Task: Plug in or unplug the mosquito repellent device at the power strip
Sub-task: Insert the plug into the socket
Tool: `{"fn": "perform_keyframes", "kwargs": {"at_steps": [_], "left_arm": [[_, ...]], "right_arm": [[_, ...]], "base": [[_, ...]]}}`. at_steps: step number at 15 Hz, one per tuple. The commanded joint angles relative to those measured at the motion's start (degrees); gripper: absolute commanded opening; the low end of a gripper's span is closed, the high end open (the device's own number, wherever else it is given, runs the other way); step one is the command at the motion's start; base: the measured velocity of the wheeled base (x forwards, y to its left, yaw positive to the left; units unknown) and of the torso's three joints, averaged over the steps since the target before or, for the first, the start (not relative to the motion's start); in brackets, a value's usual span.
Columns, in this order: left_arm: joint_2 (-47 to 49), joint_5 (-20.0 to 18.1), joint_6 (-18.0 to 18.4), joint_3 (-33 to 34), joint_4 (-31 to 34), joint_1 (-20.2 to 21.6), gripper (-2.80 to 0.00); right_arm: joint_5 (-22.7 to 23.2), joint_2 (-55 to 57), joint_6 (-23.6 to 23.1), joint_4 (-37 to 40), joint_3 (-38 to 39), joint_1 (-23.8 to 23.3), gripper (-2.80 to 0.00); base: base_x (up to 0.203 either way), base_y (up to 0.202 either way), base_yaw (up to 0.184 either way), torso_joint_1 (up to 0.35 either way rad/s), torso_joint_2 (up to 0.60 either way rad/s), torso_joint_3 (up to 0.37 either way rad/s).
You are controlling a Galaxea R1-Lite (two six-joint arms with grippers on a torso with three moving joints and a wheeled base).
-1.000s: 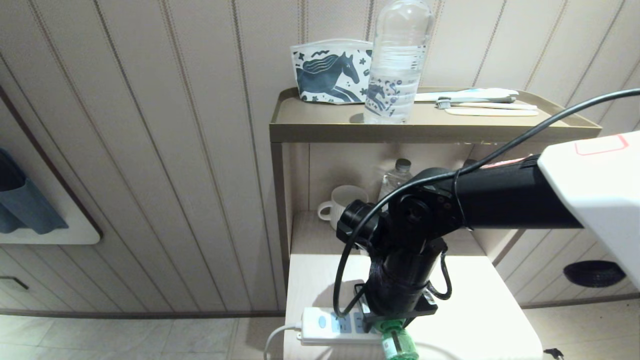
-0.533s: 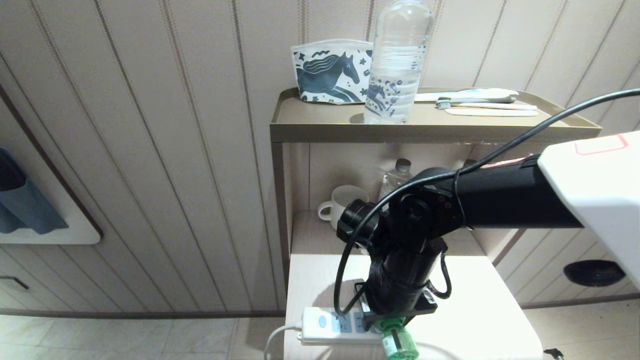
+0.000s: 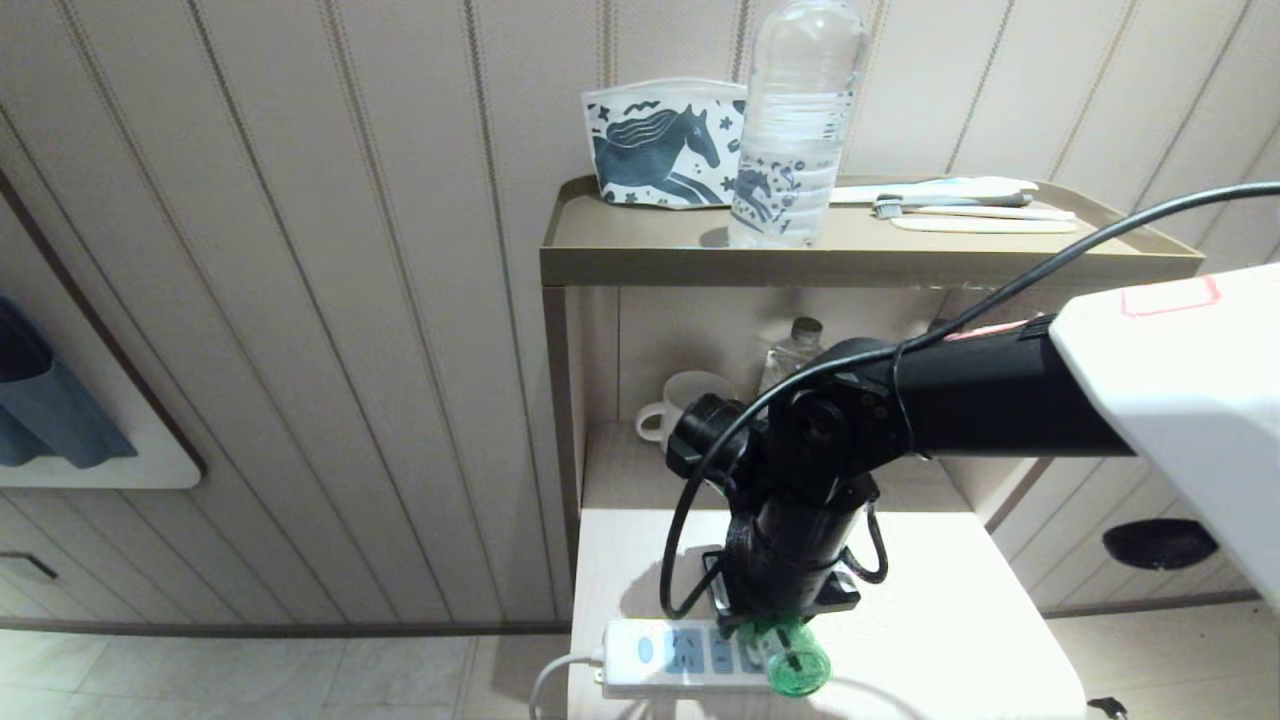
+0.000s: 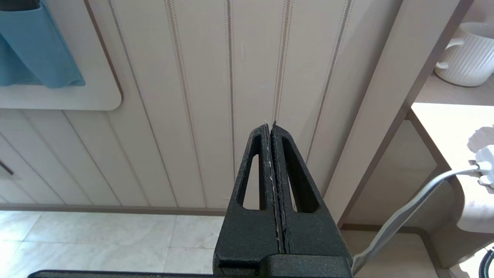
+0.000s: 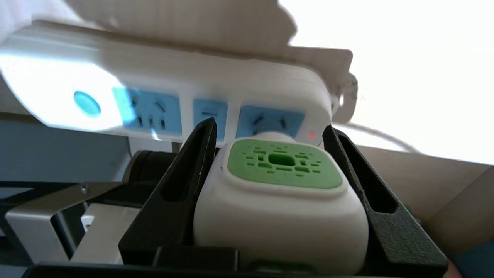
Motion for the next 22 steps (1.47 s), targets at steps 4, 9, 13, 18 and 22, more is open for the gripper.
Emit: {"fn": "perform_keyframes", "kwargs": {"at_steps": [4,9,13,18,22], "left_arm": [[0.1,0.0,0.0,0.0,-0.1,0.0,-2.80],[0.1,0.0,0.0,0.0,0.0,0.1,-2.80],[0.1,0.0,0.0,0.0,0.0,0.1,-2.80],[0.1,0.0,0.0,0.0,0.0,0.0,-2.80],[0.1,0.0,0.0,0.0,0.0,0.1,-2.80]], "right_arm": [[-0.1,0.8,0.1,-0.3,-0.1,0.0,-2.80],[-1.0,0.4,0.1,-0.3,-1.2,0.1,-2.80],[-3.0,0.7,0.1,-0.4,-2.4,0.0,-2.80],[-4.3,0.2,0.1,-1.1,-2.5,0.1,-2.80],[-7.3,-0.6,0.2,-2.9,-3.0,0.3,-2.80]], "base": [[0.000,0.000,0.000,0.000,0.00,0.000],[0.000,0.000,0.000,0.000,0.00,0.000],[0.000,0.000,0.000,0.000,0.00,0.000],[0.000,0.000,0.000,0.000,0.00,0.000],[0.000,0.000,0.000,0.000,0.00,0.000]]}}
